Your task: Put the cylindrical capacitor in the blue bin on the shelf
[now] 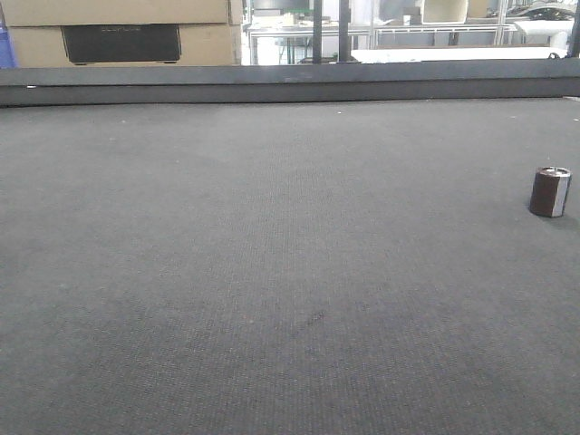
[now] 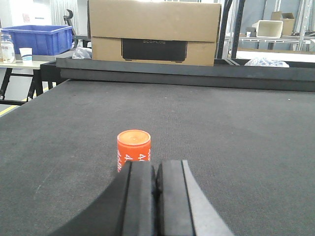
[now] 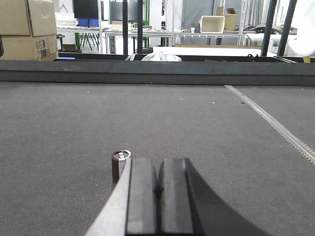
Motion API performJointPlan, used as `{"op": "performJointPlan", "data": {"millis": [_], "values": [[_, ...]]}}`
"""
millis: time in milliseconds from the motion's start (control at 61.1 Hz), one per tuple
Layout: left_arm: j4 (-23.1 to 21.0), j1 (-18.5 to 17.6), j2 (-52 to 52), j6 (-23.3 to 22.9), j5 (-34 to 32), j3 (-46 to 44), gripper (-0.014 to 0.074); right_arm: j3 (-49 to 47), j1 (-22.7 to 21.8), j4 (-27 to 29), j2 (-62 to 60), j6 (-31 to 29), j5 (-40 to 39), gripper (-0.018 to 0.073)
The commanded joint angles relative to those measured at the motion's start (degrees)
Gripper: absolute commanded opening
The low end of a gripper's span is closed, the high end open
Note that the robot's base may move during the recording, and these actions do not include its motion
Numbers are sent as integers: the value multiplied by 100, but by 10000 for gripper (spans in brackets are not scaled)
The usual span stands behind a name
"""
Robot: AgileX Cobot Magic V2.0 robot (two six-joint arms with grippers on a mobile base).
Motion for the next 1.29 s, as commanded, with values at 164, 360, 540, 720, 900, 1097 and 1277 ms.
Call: {"op": "performJointPlan", "data": {"millis": [164,360,540,720,900,1097,1277], "values": [[-30,8,-33,0,-105,-14,-111,-3,-33,10,-21,-2,-120,-160],[-30,8,-33,0,-116,-14,-111,-3,-33,10,-21,-2,-120,-160],[-30,8,-33,0,-124,-14,-111,-3,-33,10,-21,-2,-120,-160],[-30,8,-33,0,-508,-14,-111,-3,-33,10,-21,-2,-157,-160],[-30,8,-33,0,-1188,-14,-111,-3,-33,10,-21,-2,-383,-160],[-30,8,-33,0,-1096,-377,-111,-92,-33,10,-21,-2,-765,-160],[66,8,283,0,455,-1816,-111,-1488,-33,71,-21,-2,29,-160]]}}
